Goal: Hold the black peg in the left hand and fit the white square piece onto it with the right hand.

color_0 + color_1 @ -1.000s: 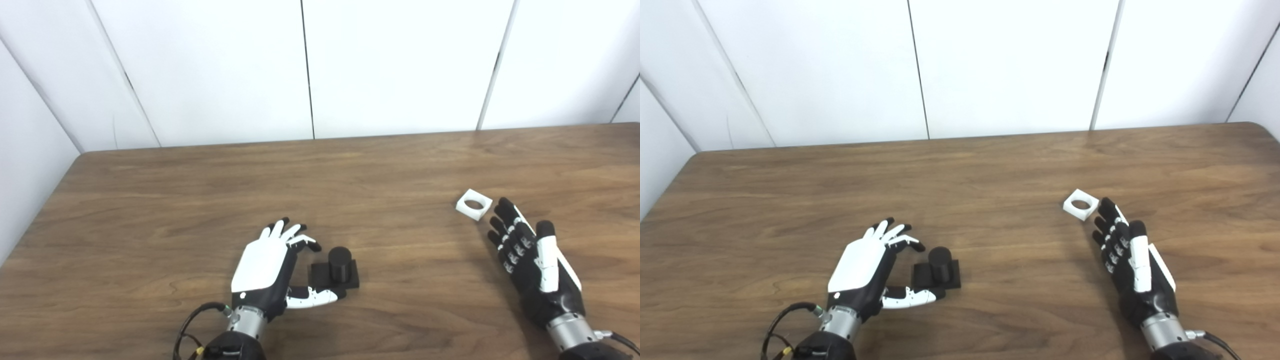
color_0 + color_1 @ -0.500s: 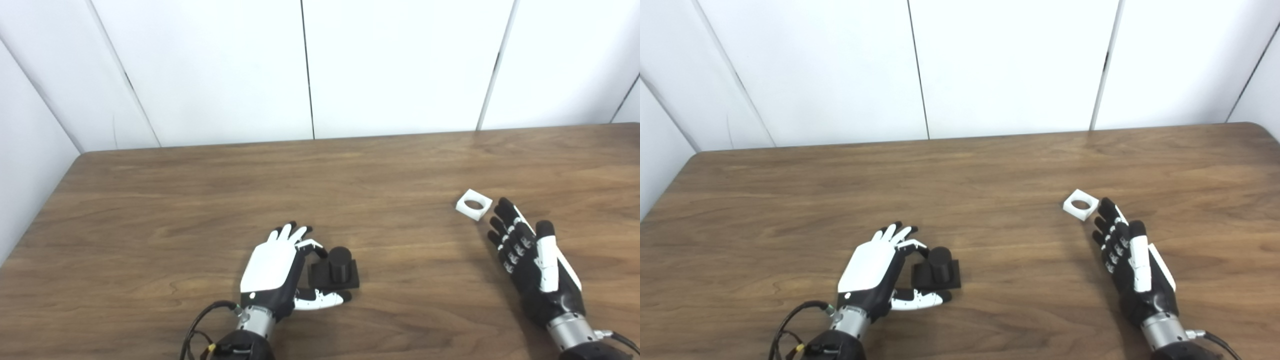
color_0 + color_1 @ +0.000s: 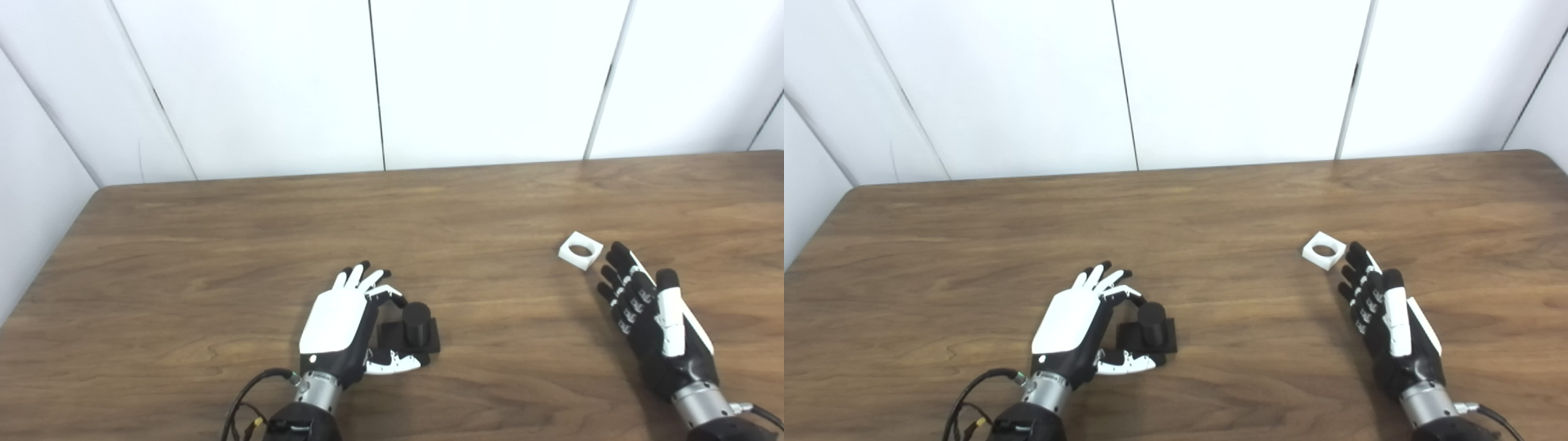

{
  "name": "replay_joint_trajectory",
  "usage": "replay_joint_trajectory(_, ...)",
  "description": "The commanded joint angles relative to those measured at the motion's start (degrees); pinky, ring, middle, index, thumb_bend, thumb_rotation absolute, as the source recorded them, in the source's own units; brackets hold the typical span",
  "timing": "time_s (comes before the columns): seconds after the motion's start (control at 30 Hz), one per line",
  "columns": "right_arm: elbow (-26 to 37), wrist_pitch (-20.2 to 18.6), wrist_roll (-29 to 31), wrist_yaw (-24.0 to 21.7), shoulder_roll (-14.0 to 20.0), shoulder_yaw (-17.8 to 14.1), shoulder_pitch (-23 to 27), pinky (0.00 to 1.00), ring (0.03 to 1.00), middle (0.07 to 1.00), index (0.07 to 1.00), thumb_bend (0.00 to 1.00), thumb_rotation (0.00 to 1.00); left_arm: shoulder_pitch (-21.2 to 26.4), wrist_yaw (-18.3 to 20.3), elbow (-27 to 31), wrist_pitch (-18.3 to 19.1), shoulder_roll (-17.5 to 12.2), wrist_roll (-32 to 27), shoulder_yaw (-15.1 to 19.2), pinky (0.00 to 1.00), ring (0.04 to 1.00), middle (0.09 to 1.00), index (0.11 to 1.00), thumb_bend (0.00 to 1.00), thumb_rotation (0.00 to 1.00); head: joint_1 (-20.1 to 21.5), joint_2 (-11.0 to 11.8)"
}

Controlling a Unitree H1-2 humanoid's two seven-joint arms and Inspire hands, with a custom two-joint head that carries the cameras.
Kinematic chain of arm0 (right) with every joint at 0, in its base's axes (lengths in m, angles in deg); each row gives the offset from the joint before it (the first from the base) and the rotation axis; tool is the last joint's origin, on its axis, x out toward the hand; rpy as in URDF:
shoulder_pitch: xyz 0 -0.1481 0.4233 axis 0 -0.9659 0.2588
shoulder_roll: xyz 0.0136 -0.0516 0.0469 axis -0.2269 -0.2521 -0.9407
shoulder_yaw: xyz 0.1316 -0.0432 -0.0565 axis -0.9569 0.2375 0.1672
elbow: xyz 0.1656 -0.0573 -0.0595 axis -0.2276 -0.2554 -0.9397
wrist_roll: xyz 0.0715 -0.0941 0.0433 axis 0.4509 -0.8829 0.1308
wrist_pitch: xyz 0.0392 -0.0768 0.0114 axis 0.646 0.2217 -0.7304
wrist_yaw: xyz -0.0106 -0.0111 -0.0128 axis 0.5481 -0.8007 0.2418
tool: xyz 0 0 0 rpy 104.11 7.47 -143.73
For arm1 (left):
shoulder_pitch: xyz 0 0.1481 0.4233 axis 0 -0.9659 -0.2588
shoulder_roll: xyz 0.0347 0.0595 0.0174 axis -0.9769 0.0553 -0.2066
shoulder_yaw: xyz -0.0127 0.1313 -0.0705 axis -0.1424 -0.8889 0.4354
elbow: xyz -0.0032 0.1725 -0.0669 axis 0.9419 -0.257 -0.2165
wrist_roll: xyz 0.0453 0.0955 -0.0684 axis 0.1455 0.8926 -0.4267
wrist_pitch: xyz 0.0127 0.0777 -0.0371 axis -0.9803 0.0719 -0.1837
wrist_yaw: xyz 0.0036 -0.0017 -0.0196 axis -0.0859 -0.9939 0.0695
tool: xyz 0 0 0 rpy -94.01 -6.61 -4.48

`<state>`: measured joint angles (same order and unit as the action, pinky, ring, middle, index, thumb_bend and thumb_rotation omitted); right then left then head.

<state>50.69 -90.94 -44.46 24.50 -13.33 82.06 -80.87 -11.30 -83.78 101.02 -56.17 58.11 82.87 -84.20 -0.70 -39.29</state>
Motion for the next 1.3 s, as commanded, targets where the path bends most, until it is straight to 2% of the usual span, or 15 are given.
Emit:
replay_joint_trajectory(0.0,1.1,-0.2,-0.1,-0.1,0.3,-0.1,0.7,1.0,1.0,0.995,0.98,0.76,1.0,0.5,-0.1,-1.6,0.7,-0.8,1.1,0.4,1.0,0.989,0.892,0.594,0.77,0.2,-0.1,-0.1)
replay_joint_trajectory(0.03,1.1,-0.2,0.0,-0.1,0.4,-0.1,0.8,1.0,1.0,0.994,0.98,0.76,1.0,0.5,-0.1,-1.6,0.7,-0.9,1.0,0.4,1.0,0.988,0.886,0.579,0.76,0.18,-0.1,-0.1)
replay_joint_trajectory(0.1,1.2,-0.2,0.0,0.0,0.4,-0.1,0.9,1.0,1.0,0.992,0.978,0.76,1.0,0.5,-0.5,-1.7,0.6,-0.8,0.7,0.5,1.0,0.987,0.878,0.519,0.6,0.11,-0.1,-0.2)
replay_joint_trajectory(0.2,1.3,-0.4,0.0,0.1,0.4,-0.1,1.1,1.0,1.0,0.988,0.976,0.77,1.0,0.4,-1.0,-1.8,0.4,-0.8,0.2,0.6,1.0,0.985,0.868,0.493,0.53,0.07,-0.2,-0.3)
replay_joint_trajectory(0.97,3.0,-1.8,1.2,0.7,0.3,-1.6,1.8,1.0,1.0,0.977,0.966,0.75,1.0,0.7,-1.3,-2.0,0.3,-0.4,-1.1,0.8,1.0,0.977,0.856,0.486,0.52,0.07,-0.3,-0.6)
replay_joint_trajectory(1.07,3.5,-1.5,-0.4,1.1,0.8,-1.4,2.5,0.98,1.0,0.978,0.957,0.73,0.99,0.7,-1.1,-1.8,0.5,-0.3,-1.5,0.9,1.0,0.981,0.861,0.486,0.52,0.07,-0.1,-0.7)
replay_joint_trajectory(1.1,3.8,-1.0,-3.3,1.8,1.6,-1.0,3.1,0.98,1.0,0.977,0.955,0.72,0.99,0.8,-1.0,-1.8,0.5,-0.3,-1.4,0.9,1.0,0.982,0.862,0.486,0.52,0.07,0.3,-0.7)
replay_joint_trajectory(1.13,4.2,-0.9,-5.2,2.2,2.3,-0.7,3.8,0.96,0.995,0.971,0.942,0.7,0.92,0.8,-1.0,-1.9,0.5,-0.3,-1.4,1.0,1.0,0.981,0.862,0.486,0.52,0.07,0.4,-0.7)
replay_joint_trajectory(1.17,4.5,-0.9,-6.5,2.5,2.7,-0.6,4.2,0.94,0.987,0.966,0.924,0.69,0.79,0.8,-1.1,-1.9,0.5,-0.2,-1.4,1.0,1.0,0.981,0.862,0.486,0.52,0.07,0.5,-0.7)
replay_joint_trajectory(1.2,4.9,-1.2,-8.7,2.9,3.4,-0.4,4.9,0.93,0.982,0.962,0.913,0.68,0.71,0.8,-1.2,-2.1,0.4,-0.2,-1.5,1.0,1.0,0.981,0.862,0.486,0.52,0.07,0.7,-0.7)
replay_joint_trajectory(1.27,4.7,0.0,-14.1,3.3,5.6,0.7,6.6,0.79,0.897,0.936,0.853,0.77,0.52,0.9,-1.5,-2.4,0.3,-0.1,-1.4,1.0,1.0,0.976,0.86,0.486,0.52,0.07,0.8,-0.7)
